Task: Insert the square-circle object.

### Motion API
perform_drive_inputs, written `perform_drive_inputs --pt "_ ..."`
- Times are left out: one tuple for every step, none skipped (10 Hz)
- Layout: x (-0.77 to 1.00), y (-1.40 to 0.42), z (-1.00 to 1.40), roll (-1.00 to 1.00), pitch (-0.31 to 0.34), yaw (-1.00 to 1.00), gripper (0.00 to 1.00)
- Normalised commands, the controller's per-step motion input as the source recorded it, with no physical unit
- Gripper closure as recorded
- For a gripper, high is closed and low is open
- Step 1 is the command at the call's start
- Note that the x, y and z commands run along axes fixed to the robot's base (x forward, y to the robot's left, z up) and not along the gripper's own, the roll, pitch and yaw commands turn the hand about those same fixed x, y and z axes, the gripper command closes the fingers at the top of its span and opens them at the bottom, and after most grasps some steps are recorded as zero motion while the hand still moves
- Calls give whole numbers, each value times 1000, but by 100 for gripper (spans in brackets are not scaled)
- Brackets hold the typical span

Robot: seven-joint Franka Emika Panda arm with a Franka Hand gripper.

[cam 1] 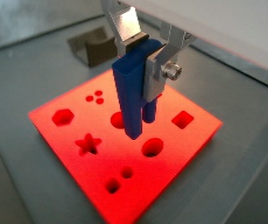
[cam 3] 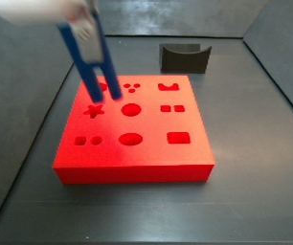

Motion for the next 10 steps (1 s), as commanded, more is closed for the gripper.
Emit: perform_drive_inputs --pt "0 0 0 36 0 -11 100" --pt "-49 -191 -760 74 -51 0 100" --pt "-14 -371 -1000 40 -3 -91 100" --pt "-89 -429 -1000 116 -24 -43 100" --pt "-191 -306 -1000 174 -26 0 100" --pt "-203 0 -863 210 -39 0 100" --pt "-157 203 -674 200 -4 -9 100" --pt "-80 357 -574 173 0 -126 100" --pt "-71 86 -211 110 0 -34 100" --pt "0 0 0 -4 0 0 100"
